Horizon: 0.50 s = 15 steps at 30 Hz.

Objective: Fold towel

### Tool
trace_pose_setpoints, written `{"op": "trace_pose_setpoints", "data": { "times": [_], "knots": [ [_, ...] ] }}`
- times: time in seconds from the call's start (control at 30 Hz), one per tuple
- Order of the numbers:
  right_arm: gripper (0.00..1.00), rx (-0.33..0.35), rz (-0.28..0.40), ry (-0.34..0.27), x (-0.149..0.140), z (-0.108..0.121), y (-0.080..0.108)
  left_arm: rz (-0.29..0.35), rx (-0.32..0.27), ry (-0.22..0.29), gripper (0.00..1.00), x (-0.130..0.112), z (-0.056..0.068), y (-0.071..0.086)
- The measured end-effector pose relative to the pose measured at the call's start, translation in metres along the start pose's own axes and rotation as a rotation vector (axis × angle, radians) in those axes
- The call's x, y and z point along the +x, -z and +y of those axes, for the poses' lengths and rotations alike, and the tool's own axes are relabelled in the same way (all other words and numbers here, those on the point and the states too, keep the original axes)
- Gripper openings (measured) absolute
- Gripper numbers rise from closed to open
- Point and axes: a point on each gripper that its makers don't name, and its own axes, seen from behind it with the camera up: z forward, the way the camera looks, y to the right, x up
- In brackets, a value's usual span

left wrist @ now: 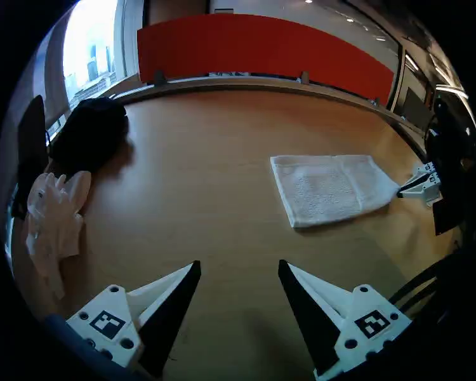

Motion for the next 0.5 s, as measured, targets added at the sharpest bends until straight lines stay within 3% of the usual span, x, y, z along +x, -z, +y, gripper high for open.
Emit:
{"op": "trace_pose_setpoints", "data": {
  "times": [0.5],
  "knots": [
    [0.04,-0.025,0.075,0.028,0.034,0.008,0.035,0.008,-0.001,0.006,0.91,0.003,0.003,0.005]
  ]
}}
